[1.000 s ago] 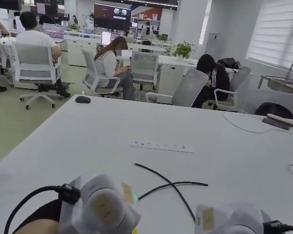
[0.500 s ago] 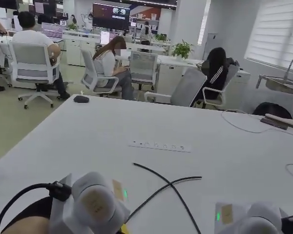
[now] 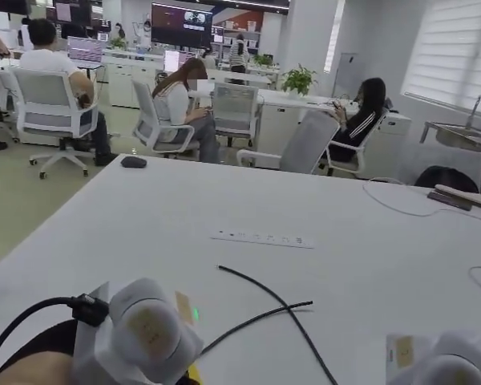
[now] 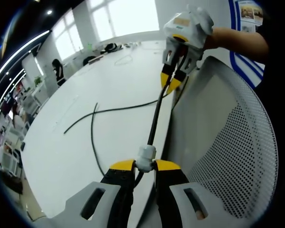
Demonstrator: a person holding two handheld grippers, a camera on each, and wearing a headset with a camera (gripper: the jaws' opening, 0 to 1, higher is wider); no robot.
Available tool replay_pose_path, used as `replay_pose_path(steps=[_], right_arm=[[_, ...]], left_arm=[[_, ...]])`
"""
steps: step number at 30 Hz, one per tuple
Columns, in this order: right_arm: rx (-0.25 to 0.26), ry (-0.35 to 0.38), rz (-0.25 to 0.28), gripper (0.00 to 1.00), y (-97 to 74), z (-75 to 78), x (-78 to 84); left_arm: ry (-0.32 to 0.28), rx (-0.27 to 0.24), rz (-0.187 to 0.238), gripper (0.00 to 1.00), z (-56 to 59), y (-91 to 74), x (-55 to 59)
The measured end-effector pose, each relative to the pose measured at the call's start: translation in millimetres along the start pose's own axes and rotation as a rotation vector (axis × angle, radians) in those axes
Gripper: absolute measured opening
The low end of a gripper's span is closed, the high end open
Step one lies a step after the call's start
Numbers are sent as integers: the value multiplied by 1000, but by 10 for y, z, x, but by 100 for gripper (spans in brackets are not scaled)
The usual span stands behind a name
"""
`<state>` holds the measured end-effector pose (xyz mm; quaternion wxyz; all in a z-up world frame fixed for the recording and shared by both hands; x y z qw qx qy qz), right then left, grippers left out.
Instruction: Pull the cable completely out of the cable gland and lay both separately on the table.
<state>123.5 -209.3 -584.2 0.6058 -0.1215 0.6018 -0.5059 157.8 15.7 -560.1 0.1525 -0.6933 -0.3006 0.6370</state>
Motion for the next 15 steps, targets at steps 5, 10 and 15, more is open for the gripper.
replay_pose_path(steps=[5, 10, 15], right_arm=[[17, -6, -33, 2, -27, 50, 80], [44, 5, -48, 2, -74, 126, 170], [63, 26, -60, 2, -88, 152, 252]], left_arm=[[-4, -7, -2, 16, 3, -32, 12], [-5, -11, -5, 16, 3, -55, 24], [-3, -15, -2, 16, 4, -76, 20]])
Point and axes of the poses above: the centre of the closed fingertips' face, and the gripper's own axes: y roughly forward along the fingers, z roughly to its right, x roughly out of its underside, the point moved 7 cm from there along -y, roughly backward along the fingers, and after that the axes turned 12 degrees about z, right-handed, at the moved point
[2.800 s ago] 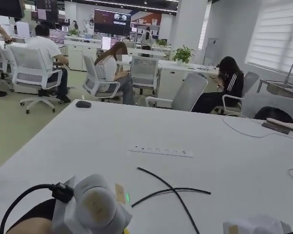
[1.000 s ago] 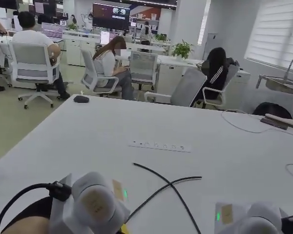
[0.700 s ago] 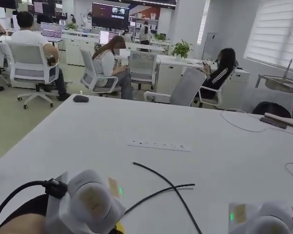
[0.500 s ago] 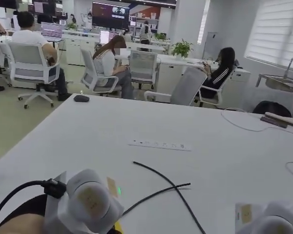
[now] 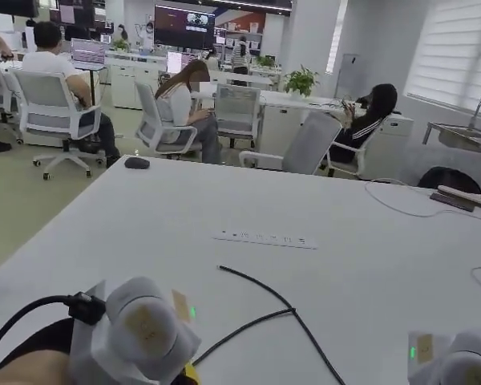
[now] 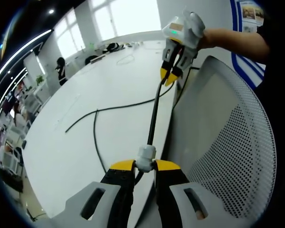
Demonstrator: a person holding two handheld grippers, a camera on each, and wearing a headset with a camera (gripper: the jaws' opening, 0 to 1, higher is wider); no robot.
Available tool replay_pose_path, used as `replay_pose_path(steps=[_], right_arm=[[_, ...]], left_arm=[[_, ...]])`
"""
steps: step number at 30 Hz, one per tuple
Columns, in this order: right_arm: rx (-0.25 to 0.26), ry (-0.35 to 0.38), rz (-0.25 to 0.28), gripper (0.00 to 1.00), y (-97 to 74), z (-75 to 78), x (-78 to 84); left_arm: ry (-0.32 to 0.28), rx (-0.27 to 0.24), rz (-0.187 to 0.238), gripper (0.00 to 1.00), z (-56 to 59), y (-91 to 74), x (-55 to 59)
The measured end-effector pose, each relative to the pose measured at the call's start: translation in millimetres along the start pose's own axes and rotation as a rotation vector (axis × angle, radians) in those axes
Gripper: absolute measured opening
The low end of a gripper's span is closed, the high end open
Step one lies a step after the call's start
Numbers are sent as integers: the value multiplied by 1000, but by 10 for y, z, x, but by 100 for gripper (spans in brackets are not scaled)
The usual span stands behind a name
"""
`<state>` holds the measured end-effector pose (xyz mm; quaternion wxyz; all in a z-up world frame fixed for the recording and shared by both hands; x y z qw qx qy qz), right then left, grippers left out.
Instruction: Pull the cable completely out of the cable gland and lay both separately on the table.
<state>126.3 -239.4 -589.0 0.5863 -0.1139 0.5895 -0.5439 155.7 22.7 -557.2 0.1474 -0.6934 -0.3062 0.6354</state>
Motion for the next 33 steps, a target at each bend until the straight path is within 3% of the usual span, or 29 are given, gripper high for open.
replay_pose_path(steps=[5, 8, 13, 16, 18, 23, 25, 26, 29, 33], right_arm=[[-26, 38, -7, 3, -7, -50, -20], [-46, 68, 33, 5, -18, -95, -118], [-101, 47, 99, 16, 8, -247, -474], [-146, 9, 187, 15, 62, -379, -823], [-161, -14, 217, 16, 92, -449, -988], [-163, -43, 275, 15, 157, -559, -1275], [-172, -46, 289, 14, 185, -597, -1339], [-200, -52, 301, 14, 212, -650, -1382], [-207, -72, 290, 13, 278, -691, -1415], [-197, -96, 279, 3, 297, -663, -1409]], left_arm=[[5, -2, -8, 16, 10, -11, -10], [4, -3, -2, 16, 11, -17, -32], [21, -2, 9, 16, 43, -6, -108], [34, 6, 8, 16, 69, 19, -138], [42, 9, 4, 16, 85, 34, -146], [59, 21, -6, 16, 122, 54, -159], [60, 23, -5, 16, 130, 58, -166], [61, 23, -6, 16, 134, 63, -170], [66, 24, -4, 16, 143, 68, -187], [70, 27, -3, 16, 146, 73, -187]])
Point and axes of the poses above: the centre of the closed fingertips' face, and the gripper's own axes: y roughly forward along the fingers, z roughly to its right, x roughly out of its underside, the point moved 7 cm from there along -y, roughly backward along the fingers, and after that the axes turned 12 degrees about z, right-handed, at the moved point
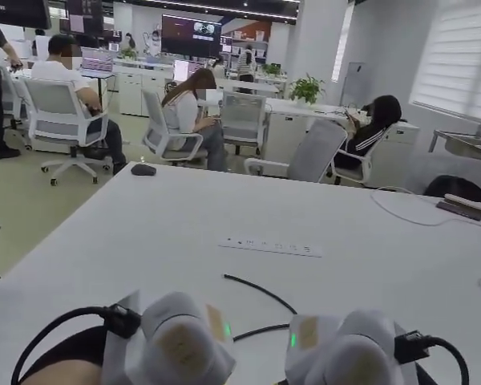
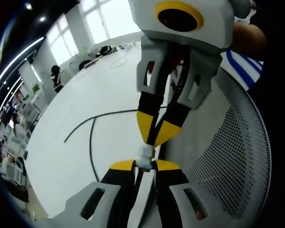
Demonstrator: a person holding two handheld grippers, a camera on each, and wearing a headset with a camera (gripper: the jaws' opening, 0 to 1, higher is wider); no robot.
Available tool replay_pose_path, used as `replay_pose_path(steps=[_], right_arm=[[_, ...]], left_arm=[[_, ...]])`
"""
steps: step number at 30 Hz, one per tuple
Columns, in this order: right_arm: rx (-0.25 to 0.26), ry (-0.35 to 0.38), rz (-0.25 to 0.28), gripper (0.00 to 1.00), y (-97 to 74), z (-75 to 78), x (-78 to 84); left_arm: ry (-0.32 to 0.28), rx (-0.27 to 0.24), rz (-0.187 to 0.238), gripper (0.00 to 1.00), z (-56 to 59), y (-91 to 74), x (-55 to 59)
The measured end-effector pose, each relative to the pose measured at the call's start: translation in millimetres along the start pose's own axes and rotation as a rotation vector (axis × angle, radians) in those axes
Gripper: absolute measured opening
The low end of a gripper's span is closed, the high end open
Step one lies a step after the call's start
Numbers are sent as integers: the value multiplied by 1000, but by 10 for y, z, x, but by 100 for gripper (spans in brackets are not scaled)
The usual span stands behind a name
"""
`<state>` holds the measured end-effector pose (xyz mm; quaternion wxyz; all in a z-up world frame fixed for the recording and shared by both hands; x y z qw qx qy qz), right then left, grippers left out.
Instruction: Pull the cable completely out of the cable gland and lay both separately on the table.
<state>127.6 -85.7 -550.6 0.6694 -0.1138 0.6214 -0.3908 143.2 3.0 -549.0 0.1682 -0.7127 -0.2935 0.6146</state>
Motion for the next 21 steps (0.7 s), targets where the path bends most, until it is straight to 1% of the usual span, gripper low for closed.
replay_pose_path(steps=[2, 3, 4, 5, 6, 8, 14, 16, 19, 21], right_arm=[[-9, 18, 9, 3, -2, 5, 20], [-9, 15, 8, 3, -1, 2, 30], [-3, 0, -21, 3, -17, 15, 78], [0, -7, -40, 3, -26, 24, 115], [0, -1, -45, 3, -32, 27, 143], [2, 25, -41, 3, -66, 47, 199], [7, 55, -75, 3, -148, 41, 384], [5, 65, -93, 3, -174, 39, 453], [13, 68, -141, 3, -225, 65, 583], [14, 73, -158, 3, -251, 87, 657]], left_arm=[[-8, 7, 3, 16, 1, 2, 6], [-11, 7, 4, 16, -6, 6, 8], [0, 1, -13, 16, -22, 12, 34], [7, -2, -25, 16, -33, 14, 56], [5, -2, -31, 16, -43, 13, 74], [-6, -1, -27, 16, -62, 1, 94], [-19, -1, -32, 16, -79, 9, 140], [-26, 0, -32, 16, -76, 13, 155], [-27, 3, -34, 16, -78, 22, 167], [-29, 4, -32, 16, -80, 28, 167]])
Point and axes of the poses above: the centre of the closed fingertips' face, and the gripper's own axes: y roughly forward along the fingers, z roughly to its right, x roughly out of its underside, the point moved 7 cm from there along -y, roughly backward along the fingers, and after that the axes turned 12 degrees about z, right-handed, at the moved point
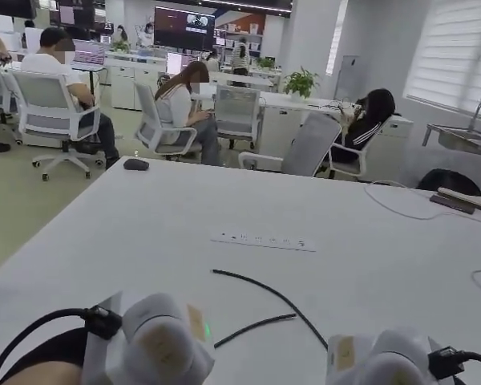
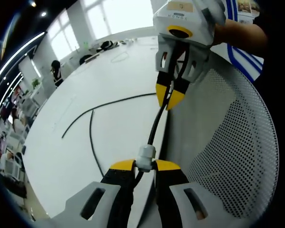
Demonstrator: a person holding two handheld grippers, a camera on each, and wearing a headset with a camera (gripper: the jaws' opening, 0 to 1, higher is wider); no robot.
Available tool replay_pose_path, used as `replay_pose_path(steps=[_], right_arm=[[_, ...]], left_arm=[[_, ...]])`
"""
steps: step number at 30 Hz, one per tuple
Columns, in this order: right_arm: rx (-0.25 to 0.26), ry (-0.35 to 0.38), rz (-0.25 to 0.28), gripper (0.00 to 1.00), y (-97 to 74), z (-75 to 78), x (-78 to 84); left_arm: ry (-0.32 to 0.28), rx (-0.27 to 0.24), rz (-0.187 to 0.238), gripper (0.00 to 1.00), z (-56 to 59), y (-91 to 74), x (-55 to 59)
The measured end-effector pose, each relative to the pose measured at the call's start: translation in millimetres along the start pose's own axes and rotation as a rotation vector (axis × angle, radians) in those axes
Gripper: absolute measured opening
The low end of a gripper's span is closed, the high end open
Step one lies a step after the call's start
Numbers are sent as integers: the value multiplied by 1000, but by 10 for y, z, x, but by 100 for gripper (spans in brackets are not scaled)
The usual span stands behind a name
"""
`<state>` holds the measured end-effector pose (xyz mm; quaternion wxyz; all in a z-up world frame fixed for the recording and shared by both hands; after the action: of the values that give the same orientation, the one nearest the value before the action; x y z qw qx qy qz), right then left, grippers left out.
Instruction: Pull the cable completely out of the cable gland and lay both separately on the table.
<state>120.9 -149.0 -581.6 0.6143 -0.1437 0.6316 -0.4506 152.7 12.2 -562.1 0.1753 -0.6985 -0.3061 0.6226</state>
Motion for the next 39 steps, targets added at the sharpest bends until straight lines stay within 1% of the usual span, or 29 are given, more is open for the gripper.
replay_pose_path(steps=[5, 6, 9, 12, 14, 17, 21, 24, 26, 29, 31, 32, 34, 35, 36, 37, 38, 39], right_arm=[[4, 45, -30, 3, -42, 95, 175], [4, 43, -34, 3, -44, 99, 185], [14, 51, -62, 3, -77, 163, 297], [5, 53, -77, 3, -98, 187, 369], [5, 67, -88, 3, -98, 209, 429], [-3, 63, -122, 3, -72, 216, 534], [-7, 54, -132, 3, -53, 218, 639], [27, 51, -166, 3, -95, 285, 787], [49, 71, -170, 3, -118, 321, 868], [73, 92, -174, 3, -144, 358, 964], [96, 95, -185, 3, -147, 382, 1053], [98, 96, -187, 3, -148, 383, 1070], [113, 119, -199, 4, -147, 388, 1154], [131, 137, -208, 4, -152, 401, 1195], [137, 140, -210, 5, -154, 409, 1207], [142, 164, -211, 6, -165, 417, 1216], [150, 194, -210, 10, -176, 416, 1214], [140, 218, -211, 12, -201, 412, 1196]], left_arm=[[-4, 1, 5, 16, -4, 8, -3], [-3, 0, 4, 16, -8, 7, 0], [-5, -3, 4, 16, -19, 2, 10], [-11, -8, -1, 16, -25, -12, 34], [-11, -10, -3, 16, -24, -19, 41], [-12, -12, -7, 16, -20, -28, 51], [-13, -15, -6, 16, -16, -49, 43], [-8, -21, -1, 16, -4, -70, 17], [-12, -22, 2, 16, 3, -73, 19], [-10, -22, -6, 16, 8, -82, 35], [-16, -21, 0, 16, 7, -104, 26], [-18, -22, 1, 16, 6, -108, 23], [-16, -19, -3, 16, 10, -119, 14], [-12, -21, -3, 16, 3, -120, 14], [-12, -21, -4, 16, 0, -119, 16], [-12, -18, -6, 16, 2, -118, 16], [-11, -19, -8, 16, 2, -115, 16], [-7, -19, -16, 16, 1, -110, 21]])
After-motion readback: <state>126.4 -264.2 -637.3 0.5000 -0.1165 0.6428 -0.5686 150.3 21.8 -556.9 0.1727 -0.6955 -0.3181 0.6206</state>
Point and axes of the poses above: the centre of the closed fingertips' face, and the gripper's own axes: y roughly forward along the fingers, z roughly to its right, x roughly out of its underside, the point moved 7 cm from there along -y, roughly backward along the fingers, and after that the axes turned 12 degrees about z, right-handed, at the moved point
